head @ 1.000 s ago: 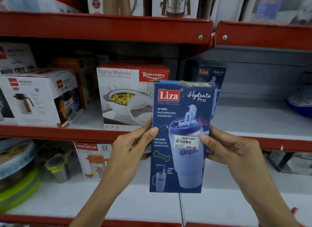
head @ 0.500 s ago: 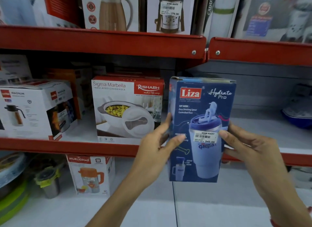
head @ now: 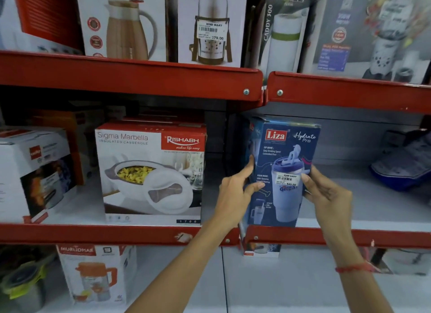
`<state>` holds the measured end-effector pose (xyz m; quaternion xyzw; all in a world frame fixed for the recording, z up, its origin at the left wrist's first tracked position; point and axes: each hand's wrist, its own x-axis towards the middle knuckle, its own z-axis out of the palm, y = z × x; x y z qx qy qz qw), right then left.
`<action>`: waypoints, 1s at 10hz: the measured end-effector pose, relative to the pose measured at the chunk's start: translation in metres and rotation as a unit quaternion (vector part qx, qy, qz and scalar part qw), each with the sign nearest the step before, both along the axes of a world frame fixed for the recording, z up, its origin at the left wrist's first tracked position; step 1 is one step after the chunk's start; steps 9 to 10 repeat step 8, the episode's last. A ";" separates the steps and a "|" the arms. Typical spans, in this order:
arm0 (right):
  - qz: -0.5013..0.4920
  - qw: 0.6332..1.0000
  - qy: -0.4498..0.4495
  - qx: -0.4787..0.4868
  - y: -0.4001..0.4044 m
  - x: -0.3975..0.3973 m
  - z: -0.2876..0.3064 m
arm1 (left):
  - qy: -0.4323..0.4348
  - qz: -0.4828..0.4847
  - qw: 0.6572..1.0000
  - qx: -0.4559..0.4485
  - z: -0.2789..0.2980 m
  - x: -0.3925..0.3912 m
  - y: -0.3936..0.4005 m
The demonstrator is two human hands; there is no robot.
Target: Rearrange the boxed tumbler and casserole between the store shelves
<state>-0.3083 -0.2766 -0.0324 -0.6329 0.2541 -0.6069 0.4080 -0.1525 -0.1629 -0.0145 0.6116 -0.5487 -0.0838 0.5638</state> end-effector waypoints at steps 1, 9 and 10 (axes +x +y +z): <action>-0.012 1.000 -0.001 0.011 -0.019 0.003 -0.010 | 0.004 0.002 1.000 0.006 -0.005 0.002 -0.015; -0.211 0.948 0.110 -0.211 0.012 0.028 -0.012 | -0.072 0.060 0.993 -0.070 -0.024 0.019 -0.007; -0.211 0.948 0.110 -0.211 0.012 0.028 -0.012 | -0.072 0.060 0.993 -0.070 -0.024 0.019 -0.007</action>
